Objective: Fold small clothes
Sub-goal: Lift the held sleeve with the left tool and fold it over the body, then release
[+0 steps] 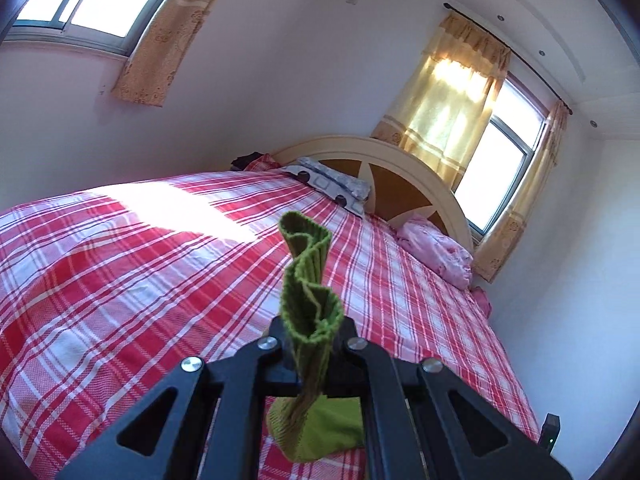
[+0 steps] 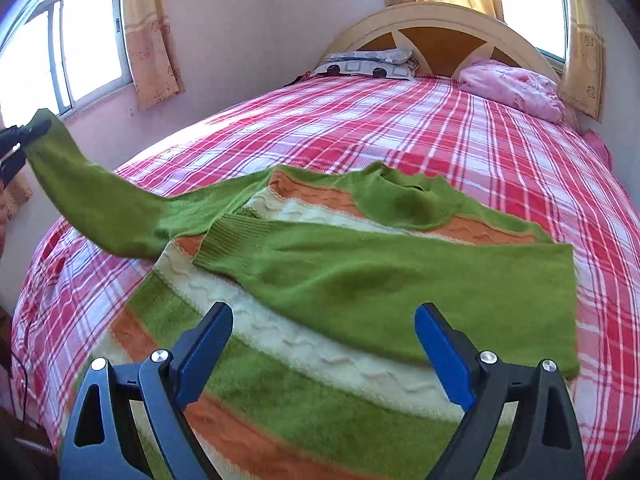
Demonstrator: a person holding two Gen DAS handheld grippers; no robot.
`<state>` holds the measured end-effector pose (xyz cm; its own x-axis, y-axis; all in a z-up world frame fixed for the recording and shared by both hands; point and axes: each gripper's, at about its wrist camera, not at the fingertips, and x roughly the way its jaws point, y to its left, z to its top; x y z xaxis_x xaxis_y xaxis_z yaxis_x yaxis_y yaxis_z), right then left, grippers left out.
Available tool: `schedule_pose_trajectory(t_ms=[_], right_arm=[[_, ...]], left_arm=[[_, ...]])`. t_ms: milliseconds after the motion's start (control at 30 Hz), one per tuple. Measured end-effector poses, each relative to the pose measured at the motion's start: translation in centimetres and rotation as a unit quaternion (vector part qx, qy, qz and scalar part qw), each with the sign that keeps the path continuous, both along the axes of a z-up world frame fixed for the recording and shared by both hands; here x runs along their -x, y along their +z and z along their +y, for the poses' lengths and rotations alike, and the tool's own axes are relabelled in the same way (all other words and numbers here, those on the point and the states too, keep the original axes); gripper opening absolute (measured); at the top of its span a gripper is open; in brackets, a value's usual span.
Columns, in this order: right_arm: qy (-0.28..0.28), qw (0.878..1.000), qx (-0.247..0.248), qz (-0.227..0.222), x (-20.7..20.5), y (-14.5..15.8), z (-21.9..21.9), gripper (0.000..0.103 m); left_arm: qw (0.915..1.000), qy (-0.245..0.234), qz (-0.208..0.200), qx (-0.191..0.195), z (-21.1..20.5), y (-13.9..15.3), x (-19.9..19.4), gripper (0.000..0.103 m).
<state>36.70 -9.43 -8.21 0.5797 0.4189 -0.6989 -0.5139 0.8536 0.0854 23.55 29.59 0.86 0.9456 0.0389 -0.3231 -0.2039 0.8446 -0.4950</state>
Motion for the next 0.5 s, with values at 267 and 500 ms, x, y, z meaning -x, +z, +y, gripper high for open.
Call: schedule_pose_trajectory(t_ms=[267,500], right_arm=[[-0.01,0.999,-0.043,0.002,3.8,1.2,-5.1,0.093],[-0.032,0.998,-0.059,-0.012,6.5,1.9,-9.4,0.093]], left_arm=[[0.9978,-0.06,-0.019,-0.02,-5.3,3.4,-3.2,0.005],[0.9931,-0.105,-0.037,-0.036,-10.0,5.9,-5.1,0.005]])
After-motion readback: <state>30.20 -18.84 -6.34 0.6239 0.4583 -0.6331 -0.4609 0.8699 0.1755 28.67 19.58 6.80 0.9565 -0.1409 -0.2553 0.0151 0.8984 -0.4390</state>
